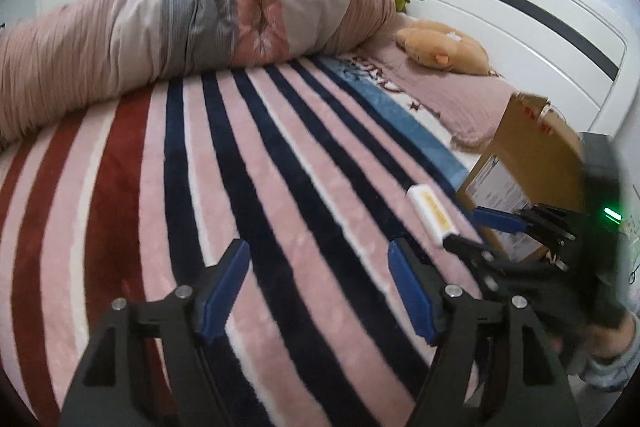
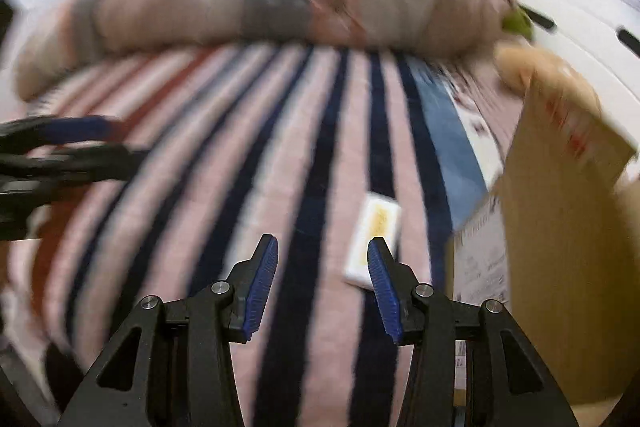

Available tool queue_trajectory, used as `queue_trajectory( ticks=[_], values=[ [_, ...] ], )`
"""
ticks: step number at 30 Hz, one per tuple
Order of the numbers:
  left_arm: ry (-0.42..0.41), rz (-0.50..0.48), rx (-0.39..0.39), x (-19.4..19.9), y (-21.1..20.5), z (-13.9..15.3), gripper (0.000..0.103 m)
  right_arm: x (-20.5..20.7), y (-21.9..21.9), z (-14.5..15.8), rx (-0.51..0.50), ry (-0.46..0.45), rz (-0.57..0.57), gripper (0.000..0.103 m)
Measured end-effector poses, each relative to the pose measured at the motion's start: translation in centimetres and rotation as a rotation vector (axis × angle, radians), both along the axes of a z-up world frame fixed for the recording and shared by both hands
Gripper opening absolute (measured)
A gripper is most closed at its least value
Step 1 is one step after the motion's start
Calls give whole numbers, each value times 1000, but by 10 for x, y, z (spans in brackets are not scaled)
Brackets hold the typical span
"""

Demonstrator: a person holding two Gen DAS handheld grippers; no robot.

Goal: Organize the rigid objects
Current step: 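Grasp the white soap bar with the yellow label using the right tool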

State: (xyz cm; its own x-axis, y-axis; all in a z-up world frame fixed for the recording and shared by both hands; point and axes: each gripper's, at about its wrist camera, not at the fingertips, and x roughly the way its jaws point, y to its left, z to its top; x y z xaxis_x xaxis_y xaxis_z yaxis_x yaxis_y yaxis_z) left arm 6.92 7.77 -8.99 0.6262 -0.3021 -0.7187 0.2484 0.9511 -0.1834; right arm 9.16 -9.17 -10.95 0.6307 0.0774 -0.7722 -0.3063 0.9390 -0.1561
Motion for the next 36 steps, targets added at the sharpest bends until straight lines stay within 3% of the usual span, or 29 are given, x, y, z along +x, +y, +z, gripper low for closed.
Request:
queue_trajectory(
  ticks=[6,8,9,13,21,24,30,36],
  values=[
    [27,-16,-49,7,7,-23,69,41,-18,-44,-47,58,-106,42],
    [32,-18,-55,9,5,-26,69,48,-23,-48,-39,53,-120,41],
    [33,-19,-55,10,5,-27,69,53,-25,-50,-26,58,-122,34],
    [32,-26,-63,9,2,-25,69,47,-22,-44,-17,27,-86,31],
    [-19,-54,-114,-3,-7,15,69,-11,3,17,110,-28,181,31],
    [-46,-116,-212,-11,-17,43,69,-39,8,53,94,-117,275,31],
    [-116,-238,-284,-19,-66,99,67,-70,-27,101,216,-190,355,31],
    [-99,-334,-278,-3,-143,118,37,-73,-89,120,248,-279,340,31]
  ],
)
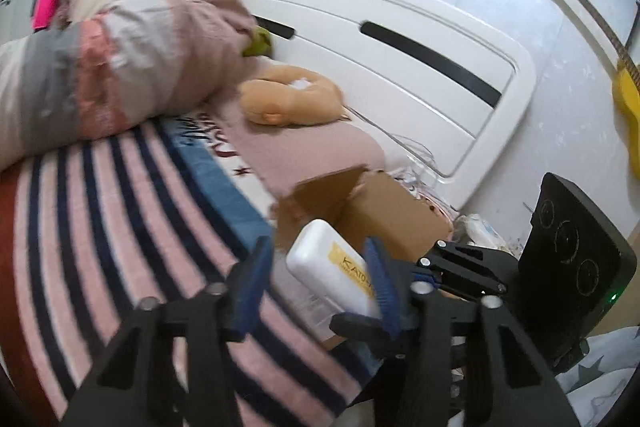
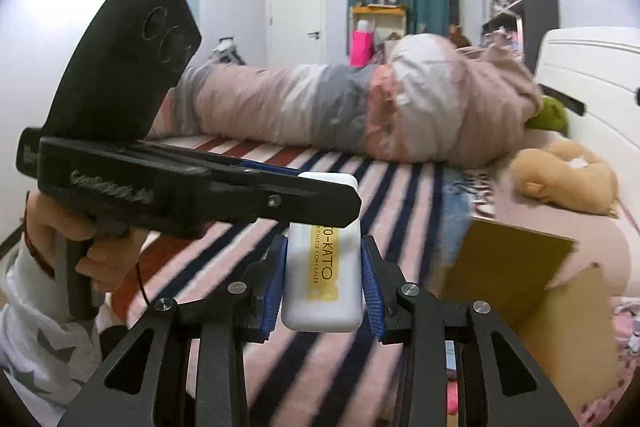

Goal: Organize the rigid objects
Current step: 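Grasp the white soap bar with the yellow label using the right tool, then lower the soap bar into the box and open the right tool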

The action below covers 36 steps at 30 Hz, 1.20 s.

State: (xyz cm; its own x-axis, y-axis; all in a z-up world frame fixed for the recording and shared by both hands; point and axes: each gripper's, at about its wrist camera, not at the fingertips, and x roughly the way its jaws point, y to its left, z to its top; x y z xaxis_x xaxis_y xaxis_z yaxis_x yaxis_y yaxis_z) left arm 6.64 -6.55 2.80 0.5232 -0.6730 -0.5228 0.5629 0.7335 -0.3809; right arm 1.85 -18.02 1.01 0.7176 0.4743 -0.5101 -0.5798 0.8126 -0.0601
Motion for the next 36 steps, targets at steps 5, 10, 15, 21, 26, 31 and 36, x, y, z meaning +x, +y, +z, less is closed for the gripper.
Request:
queue_trajectory(
  ticks=[5,10,15,21,26,31,36],
  values=[
    [26,-61,83,18,-76,-8,33,9,-61,-6,57,23,-41,31],
    [57,-79,171,31,-126,-22,33,21,-106,-19,57,85,-85,31],
    [69,-57,200,39,-138,-29,40,37,-120,-32,35,161,-121,31],
    [29,-4,225,31,-128,-20,65,35,-127,-35,46,194,-125,32],
    [-45,100,218,12,-105,-2,86,29,-129,-23,60,178,-120,49],
    [-96,240,227,-10,-73,12,88,25,-125,1,54,116,-89,60],
    [-150,433,252,-33,-38,21,101,16,-117,27,68,6,-7,77]
  ],
)
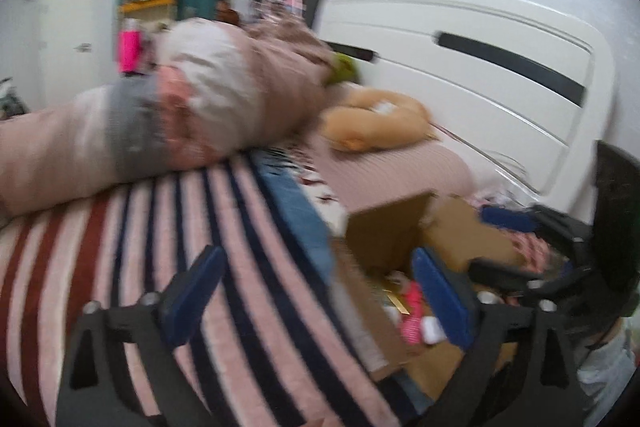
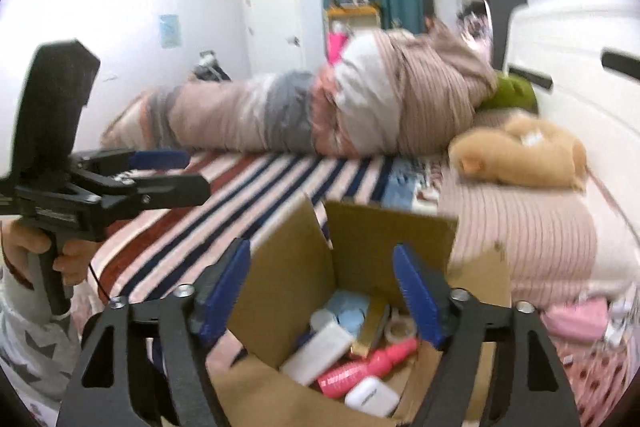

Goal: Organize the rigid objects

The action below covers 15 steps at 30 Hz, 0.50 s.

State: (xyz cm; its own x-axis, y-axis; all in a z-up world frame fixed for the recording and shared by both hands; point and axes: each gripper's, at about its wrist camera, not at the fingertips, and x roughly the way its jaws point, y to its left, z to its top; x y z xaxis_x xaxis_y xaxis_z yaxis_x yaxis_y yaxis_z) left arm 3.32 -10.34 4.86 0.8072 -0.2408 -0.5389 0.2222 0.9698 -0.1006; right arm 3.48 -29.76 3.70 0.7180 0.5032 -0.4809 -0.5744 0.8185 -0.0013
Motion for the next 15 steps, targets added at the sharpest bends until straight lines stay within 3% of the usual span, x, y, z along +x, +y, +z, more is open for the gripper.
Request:
queue_trajectory(
  ticks=[3,7,15],
  values=[
    [-54,108,11,-12,21,1,102,-4,4,9,27,-47,64,85],
    [-41,209,23,-18,43,-9,102,-1,11,8,30,-36,90,87],
    [-14,257,6,-23,60,-24,102,3,18,-6,31,1,89,87]
  ],
)
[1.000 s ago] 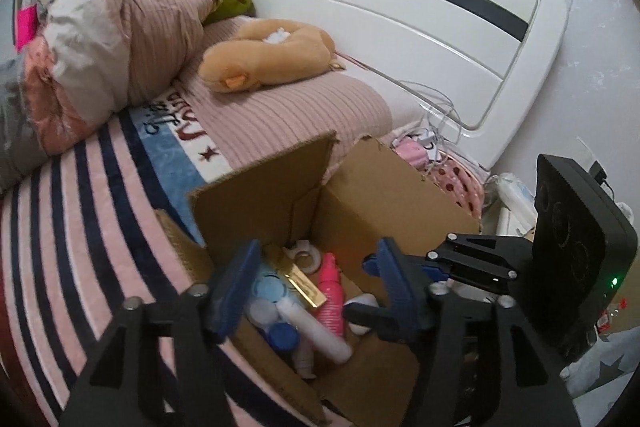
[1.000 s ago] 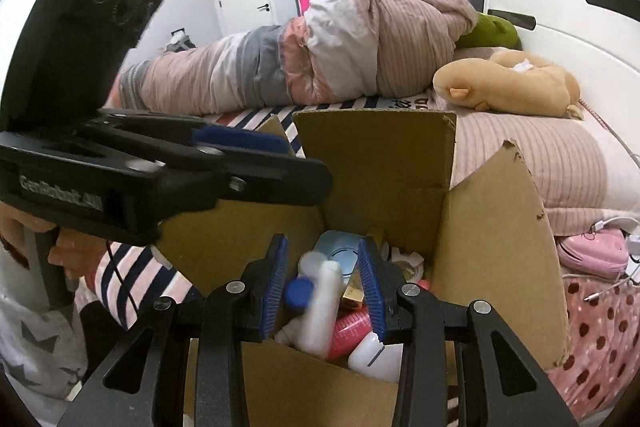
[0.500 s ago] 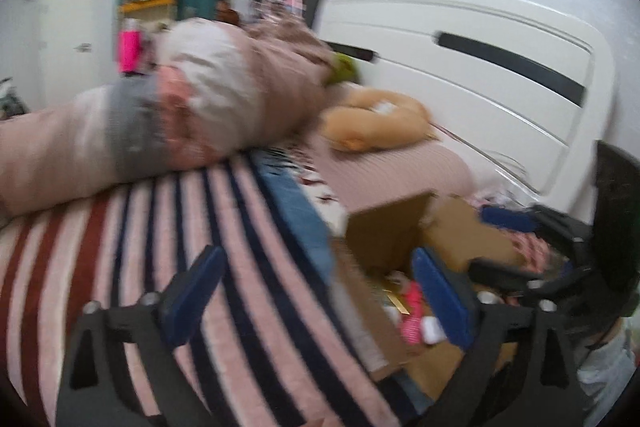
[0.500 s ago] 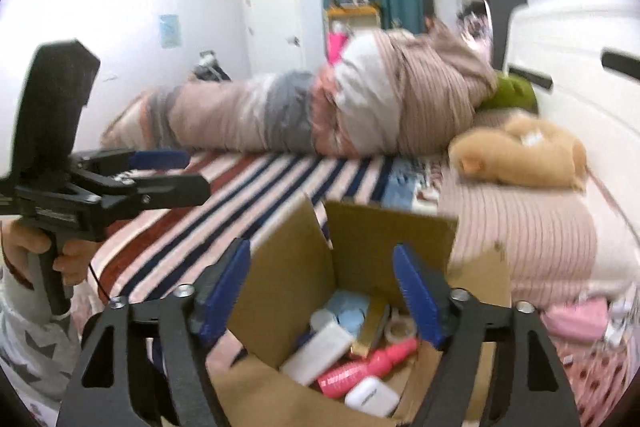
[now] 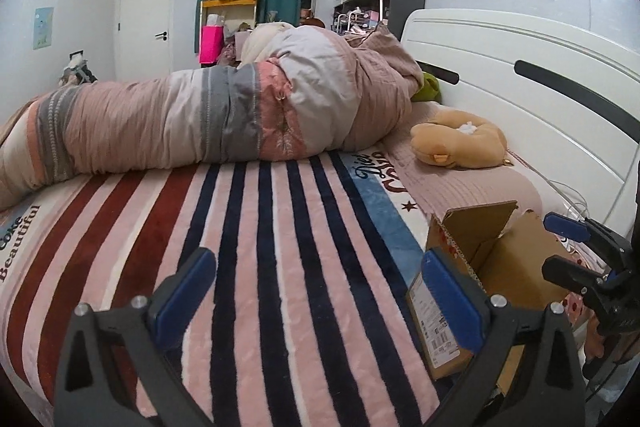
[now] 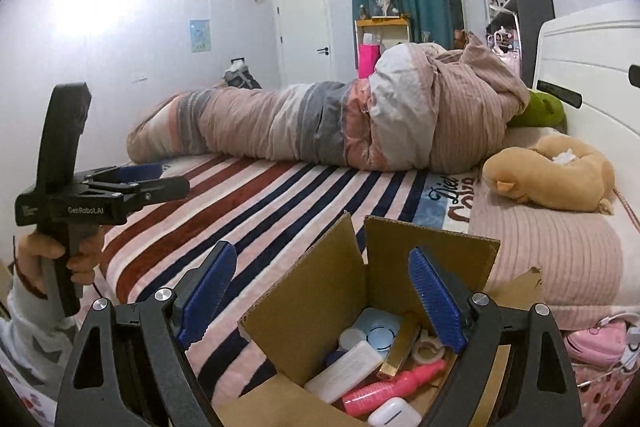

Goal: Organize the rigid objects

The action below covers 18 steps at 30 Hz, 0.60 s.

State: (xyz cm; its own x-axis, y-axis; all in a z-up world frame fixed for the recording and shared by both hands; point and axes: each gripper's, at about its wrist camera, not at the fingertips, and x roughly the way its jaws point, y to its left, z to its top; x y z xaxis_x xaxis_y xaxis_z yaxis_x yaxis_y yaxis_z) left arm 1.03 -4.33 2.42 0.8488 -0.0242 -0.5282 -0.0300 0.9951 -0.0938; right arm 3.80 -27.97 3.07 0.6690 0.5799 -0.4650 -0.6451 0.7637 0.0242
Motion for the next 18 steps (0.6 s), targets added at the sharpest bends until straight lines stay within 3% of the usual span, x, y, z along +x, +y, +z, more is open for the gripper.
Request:
queue_trajectory(
  ticks=[18],
  values=[
    [-4,15,1,-2,-3,3,102,3,-8,4,21,0,-25,87]
  ],
)
